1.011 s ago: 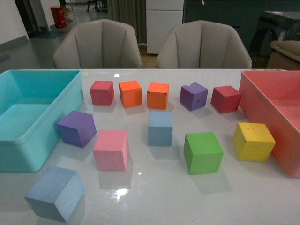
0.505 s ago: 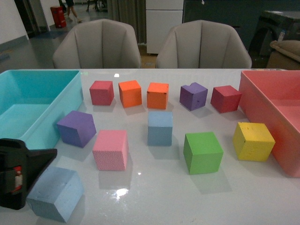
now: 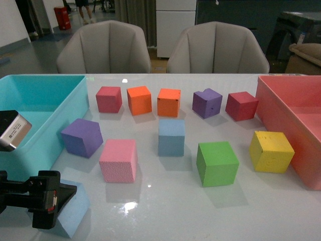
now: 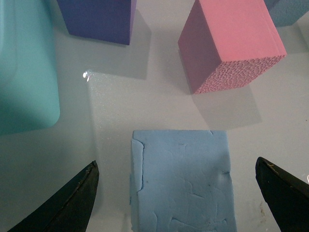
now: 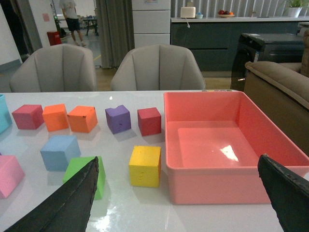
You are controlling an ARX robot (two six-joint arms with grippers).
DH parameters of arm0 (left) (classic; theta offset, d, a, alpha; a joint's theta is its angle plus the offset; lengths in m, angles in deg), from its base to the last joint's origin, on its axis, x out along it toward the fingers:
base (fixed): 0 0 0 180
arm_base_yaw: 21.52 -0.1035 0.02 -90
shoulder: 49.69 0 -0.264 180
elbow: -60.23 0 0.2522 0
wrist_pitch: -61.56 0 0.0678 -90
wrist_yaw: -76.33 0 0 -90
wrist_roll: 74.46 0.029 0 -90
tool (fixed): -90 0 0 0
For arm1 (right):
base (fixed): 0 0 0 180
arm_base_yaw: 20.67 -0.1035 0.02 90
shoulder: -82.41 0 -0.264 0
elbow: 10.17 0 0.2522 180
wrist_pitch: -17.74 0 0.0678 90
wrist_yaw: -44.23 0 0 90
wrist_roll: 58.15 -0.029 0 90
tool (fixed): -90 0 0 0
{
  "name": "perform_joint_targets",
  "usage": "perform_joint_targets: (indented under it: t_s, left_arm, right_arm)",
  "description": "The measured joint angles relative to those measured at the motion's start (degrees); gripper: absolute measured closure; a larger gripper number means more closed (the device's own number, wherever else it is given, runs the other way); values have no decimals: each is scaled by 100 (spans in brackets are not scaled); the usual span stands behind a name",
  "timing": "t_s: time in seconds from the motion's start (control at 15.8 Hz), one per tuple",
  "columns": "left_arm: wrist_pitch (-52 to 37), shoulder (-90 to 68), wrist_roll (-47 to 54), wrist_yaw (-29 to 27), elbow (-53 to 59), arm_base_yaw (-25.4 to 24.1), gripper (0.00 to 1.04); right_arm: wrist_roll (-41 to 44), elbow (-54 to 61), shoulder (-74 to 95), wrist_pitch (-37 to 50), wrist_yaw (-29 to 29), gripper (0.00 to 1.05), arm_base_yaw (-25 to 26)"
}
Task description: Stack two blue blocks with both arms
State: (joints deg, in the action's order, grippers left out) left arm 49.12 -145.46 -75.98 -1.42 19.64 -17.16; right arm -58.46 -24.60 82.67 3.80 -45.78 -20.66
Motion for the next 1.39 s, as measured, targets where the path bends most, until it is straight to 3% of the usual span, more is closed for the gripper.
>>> perform_joint_targets:
  t_s: [0.82,1.2,1.39]
  left_arm:
    - [-431,-1320,332,-616,-243,398,8]
    - [42,-798,321,-828,-354,693,55]
    - [428,-350,251,-916,-732,944,59]
  right_arm:
    - [0,0,0,-2,0,6,0]
    - [0,0,0,0,0,6,0]
    - [2,0,0,0,0,6,0]
